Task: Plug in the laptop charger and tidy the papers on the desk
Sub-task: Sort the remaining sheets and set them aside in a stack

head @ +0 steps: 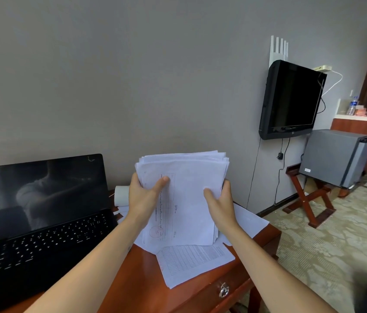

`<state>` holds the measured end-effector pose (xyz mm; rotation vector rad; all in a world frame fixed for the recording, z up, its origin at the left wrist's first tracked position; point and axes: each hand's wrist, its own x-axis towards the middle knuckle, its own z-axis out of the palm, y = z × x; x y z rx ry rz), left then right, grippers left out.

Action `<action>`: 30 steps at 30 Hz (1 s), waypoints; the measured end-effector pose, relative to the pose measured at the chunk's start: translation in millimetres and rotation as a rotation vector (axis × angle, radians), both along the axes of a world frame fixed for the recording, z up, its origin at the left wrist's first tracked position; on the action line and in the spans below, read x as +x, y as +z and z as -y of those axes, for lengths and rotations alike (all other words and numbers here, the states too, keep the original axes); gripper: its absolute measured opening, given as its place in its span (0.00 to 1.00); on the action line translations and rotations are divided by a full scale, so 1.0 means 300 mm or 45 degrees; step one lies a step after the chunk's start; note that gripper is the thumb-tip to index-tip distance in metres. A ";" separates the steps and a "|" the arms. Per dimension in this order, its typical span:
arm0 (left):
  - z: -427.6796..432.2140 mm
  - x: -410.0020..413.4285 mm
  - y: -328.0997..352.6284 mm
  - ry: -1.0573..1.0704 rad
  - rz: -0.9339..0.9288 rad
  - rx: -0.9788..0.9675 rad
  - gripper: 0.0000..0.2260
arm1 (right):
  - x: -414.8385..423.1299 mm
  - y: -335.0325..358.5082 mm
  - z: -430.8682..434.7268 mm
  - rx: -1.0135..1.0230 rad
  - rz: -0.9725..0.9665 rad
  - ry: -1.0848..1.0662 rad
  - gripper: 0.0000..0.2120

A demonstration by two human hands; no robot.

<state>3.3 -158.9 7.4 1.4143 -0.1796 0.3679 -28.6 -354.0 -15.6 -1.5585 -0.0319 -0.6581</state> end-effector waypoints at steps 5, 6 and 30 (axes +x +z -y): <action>-0.022 0.008 0.063 -0.107 -0.007 0.020 0.21 | 0.024 0.055 -0.004 0.015 0.038 0.017 0.14; -0.028 0.009 0.071 -0.116 -0.013 0.038 0.18 | 0.025 0.057 0.002 0.002 0.029 0.013 0.12; -0.014 0.031 -0.193 -0.021 -0.156 0.285 0.20 | 0.037 -0.108 0.037 -0.124 -0.097 0.038 0.11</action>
